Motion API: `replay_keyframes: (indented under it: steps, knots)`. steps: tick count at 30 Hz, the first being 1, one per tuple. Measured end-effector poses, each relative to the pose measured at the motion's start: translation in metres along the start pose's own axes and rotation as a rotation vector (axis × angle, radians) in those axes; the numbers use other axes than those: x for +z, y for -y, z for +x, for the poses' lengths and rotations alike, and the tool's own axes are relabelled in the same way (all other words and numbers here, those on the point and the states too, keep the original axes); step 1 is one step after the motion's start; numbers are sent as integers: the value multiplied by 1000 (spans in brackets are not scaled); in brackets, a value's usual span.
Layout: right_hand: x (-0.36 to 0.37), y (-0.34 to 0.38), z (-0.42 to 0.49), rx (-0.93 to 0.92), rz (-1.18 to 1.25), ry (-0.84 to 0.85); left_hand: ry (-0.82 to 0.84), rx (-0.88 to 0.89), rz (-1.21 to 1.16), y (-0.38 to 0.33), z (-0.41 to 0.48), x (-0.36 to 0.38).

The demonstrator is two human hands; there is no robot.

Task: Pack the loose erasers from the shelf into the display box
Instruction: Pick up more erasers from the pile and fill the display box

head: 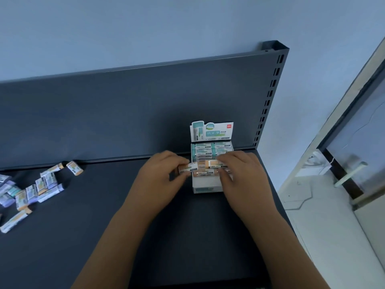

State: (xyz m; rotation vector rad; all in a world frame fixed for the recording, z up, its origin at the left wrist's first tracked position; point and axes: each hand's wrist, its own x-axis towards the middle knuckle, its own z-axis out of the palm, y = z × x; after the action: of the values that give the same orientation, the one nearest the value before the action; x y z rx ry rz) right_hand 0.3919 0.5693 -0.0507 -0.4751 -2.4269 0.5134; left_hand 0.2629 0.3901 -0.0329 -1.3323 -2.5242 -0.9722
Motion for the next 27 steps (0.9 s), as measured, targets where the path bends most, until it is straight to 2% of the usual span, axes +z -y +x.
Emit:
replay_keyframes:
  steps: [6,11,21,27]
  knots:
    - [-7,-31,14,56,-34,9,50,25,153,-15,29,23]
    - [-4,-36,24,40,-85,88,46,32,259,-15,42,36]
    - [-1,-36,35,49,-144,186,59,88,221,-6,43,45]
    - [4,-35,35,62,-144,182,38,78,200,-5,41,50]
